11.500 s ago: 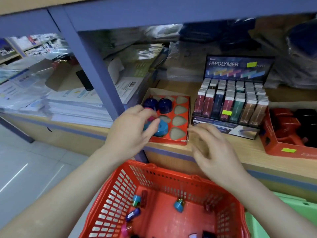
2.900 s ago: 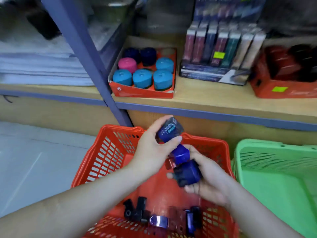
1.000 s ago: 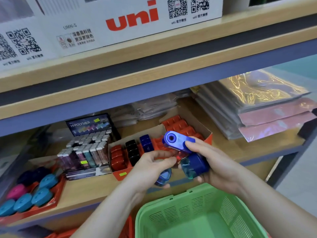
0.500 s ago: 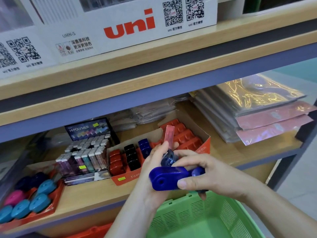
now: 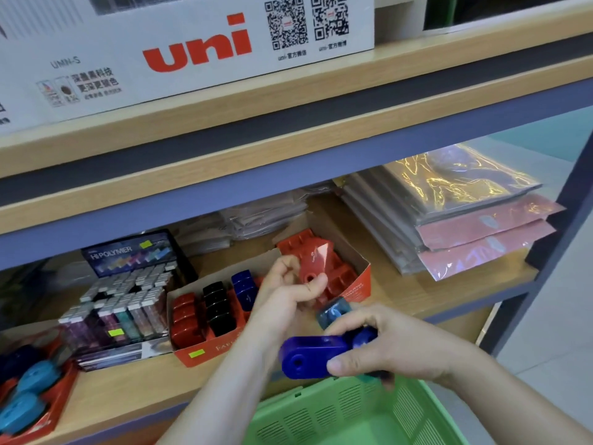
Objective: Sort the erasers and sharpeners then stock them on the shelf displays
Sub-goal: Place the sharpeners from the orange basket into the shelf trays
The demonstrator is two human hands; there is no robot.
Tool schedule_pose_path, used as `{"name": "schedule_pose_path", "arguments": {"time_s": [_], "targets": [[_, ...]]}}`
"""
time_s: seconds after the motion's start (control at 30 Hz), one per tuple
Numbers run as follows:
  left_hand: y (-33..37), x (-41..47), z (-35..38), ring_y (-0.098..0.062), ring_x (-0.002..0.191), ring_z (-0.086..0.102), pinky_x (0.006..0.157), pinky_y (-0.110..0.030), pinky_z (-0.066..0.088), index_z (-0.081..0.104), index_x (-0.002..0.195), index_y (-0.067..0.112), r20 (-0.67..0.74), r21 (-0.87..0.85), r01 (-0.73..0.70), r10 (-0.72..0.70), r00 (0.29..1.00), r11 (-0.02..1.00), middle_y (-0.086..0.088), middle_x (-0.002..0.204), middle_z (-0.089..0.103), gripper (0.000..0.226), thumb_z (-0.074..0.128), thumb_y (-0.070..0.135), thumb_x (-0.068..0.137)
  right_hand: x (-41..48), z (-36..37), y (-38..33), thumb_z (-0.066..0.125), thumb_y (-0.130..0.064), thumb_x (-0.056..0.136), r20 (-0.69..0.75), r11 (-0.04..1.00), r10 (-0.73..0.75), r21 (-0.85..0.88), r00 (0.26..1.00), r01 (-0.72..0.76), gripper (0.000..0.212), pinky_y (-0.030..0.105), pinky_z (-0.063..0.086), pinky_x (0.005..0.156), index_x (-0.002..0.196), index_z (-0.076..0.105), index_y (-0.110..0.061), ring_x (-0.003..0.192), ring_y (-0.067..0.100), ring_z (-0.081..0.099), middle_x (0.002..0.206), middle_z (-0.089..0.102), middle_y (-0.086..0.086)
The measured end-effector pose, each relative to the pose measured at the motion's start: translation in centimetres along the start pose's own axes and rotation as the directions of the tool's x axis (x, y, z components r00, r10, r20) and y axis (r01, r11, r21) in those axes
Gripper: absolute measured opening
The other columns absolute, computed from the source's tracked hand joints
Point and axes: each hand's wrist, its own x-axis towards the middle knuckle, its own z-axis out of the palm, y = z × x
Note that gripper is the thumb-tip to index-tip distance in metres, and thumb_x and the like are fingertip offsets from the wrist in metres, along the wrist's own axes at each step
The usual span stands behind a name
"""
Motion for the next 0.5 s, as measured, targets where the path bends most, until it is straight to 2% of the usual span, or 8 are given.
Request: {"name": "schedule_pose_path", "arguments": {"time_s": [0.1,0.17,0.23,0.33,0.43,0.5], "targets": [[0.5,2.3,-0.4,-0.022,0.096,0.066,0.087,-0.038,0.053,0.057,0.121,0.038,0.051,0.261,-0.007,-0.007,0.999,0.965,-0.005,0.107,0.069,0.056,0.066,-0.001,0.082,-1.1,-2.3,0.2,0.083,-0.028,0.075,-0.046,0.986,0.114,-0.115,0.992,-0.119,0.021,0.023,0.042,0.045,0.094,0.074,-0.027,0.051,0.005,0.05,0.067,0.056,-0.013],[0.9,3.3,0.3,-0.016,0.096,0.065,0.09,-0.036,0.052,0.059,0.122,0.039,0.085,0.351,0.001,-0.033,0.996,0.937,0.001,0.11,0.067,0.048,0.058,0.003,0.09,-1.8,-3.5,0.4,0.083,-0.031,0.073,-0.066,0.966,0.167,-0.19,0.984,-0.177,0.021,0.025,0.045,0.047,0.092,0.074,-0.031,0.055,0.007,0.05,0.073,0.056,-0.01],[0.7,4.6,1.0,-0.013,0.095,0.063,0.087,-0.032,0.052,0.061,0.117,0.032,0.059,0.41,0.014,-0.041,0.997,0.912,0.002,0.109,0.065,0.036,0.053,0.006,0.093,-2.3,-4.3,0.6,0.083,-0.033,0.073,-0.064,0.95,0.19,-0.241,0.98,-0.2,0.02,0.025,0.047,0.049,0.091,0.074,-0.033,0.057,0.006,0.051,0.078,0.056,-0.006],[-0.3,6.5,1.9,-0.009,0.097,0.063,0.084,-0.025,0.052,0.06,0.114,0.028,0.021,0.459,0.053,-0.071,0.997,0.887,0.002,0.11,0.065,0.029,0.05,0.01,0.095,-3.0,-5.2,0.8,0.082,-0.03,0.075,-0.069,0.956,0.186,-0.218,0.98,-0.197,0.017,0.025,0.048,0.05,0.089,0.074,-0.032,0.056,0.005,0.05,0.076,0.055,-0.003],[-1.6,7.8,2.2,-0.01,0.105,0.063,0.096,-0.031,0.05,0.059,0.121,0.027,0.084,0.531,0.015,-0.07,0.994,0.847,0.004,0.116,0.066,0.033,0.054,0.009,0.095,-3.3,-5.9,0.8,0.083,-0.029,0.074,-0.102,0.964,0.17,-0.187,0.98,-0.187,0.015,0.025,0.048,0.05,0.086,0.074,-0.034,0.065,0.009,0.055,0.088,0.057,0.004],[-2.2,8.5,2.3,-0.009,0.115,0.057,0.102,-0.032,0.045,0.058,0.123,0.024,0.12,0.622,-0.03,-0.057,0.991,0.782,0.007,0.122,0.062,0.033,0.06,0.012,0.092,-3.4,-6.0,0.6,0.082,-0.028,0.075,-0.111,0.968,0.157,-0.179,0.981,-0.175,0.014,0.026,0.048,0.051,0.085,0.074,-0.034,0.067,0.011,0.055,0.092,0.058,0.006]]}}
